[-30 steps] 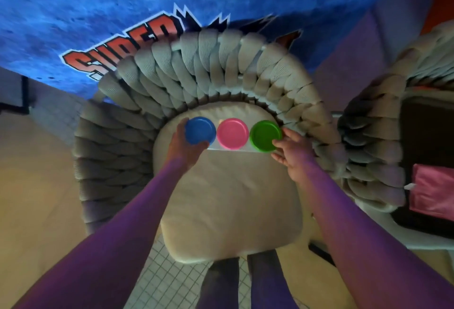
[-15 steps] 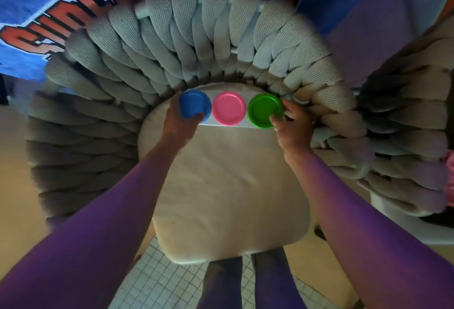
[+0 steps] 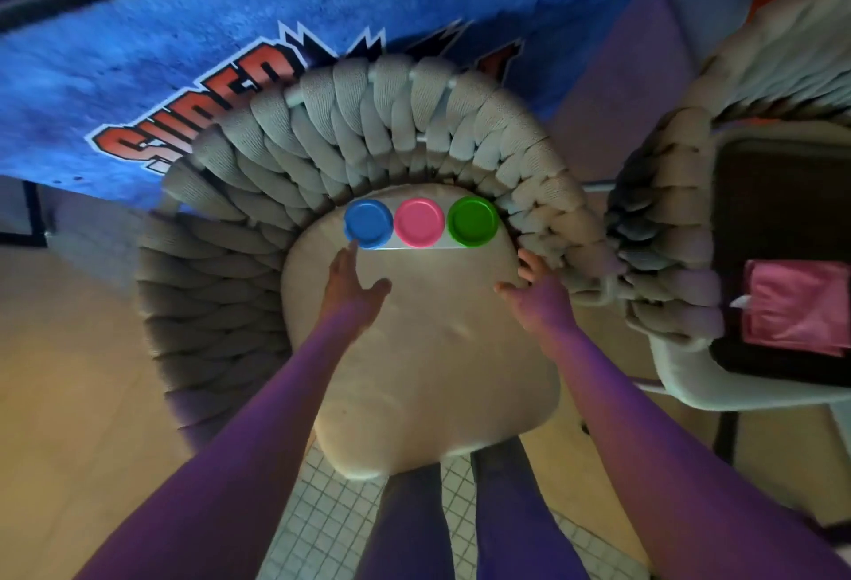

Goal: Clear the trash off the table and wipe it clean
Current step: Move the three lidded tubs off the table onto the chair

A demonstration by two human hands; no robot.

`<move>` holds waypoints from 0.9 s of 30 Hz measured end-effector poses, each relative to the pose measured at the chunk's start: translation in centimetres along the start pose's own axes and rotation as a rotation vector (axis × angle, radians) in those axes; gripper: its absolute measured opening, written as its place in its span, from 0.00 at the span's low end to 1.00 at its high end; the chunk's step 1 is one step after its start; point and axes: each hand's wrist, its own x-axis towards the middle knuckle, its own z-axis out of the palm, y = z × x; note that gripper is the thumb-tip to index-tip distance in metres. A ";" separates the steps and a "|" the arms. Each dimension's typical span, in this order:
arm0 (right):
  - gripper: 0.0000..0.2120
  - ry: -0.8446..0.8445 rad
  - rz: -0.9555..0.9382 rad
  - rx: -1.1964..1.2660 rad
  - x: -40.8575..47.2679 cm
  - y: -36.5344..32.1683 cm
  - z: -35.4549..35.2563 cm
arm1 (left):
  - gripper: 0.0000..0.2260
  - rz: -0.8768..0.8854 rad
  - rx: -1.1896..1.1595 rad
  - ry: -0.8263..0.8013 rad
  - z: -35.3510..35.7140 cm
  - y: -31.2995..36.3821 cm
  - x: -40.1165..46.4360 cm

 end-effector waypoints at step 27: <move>0.30 0.348 -0.154 0.037 -30.4 8.0 -7.6 | 0.30 0.770 0.347 -0.327 0.5 6.7 -25.3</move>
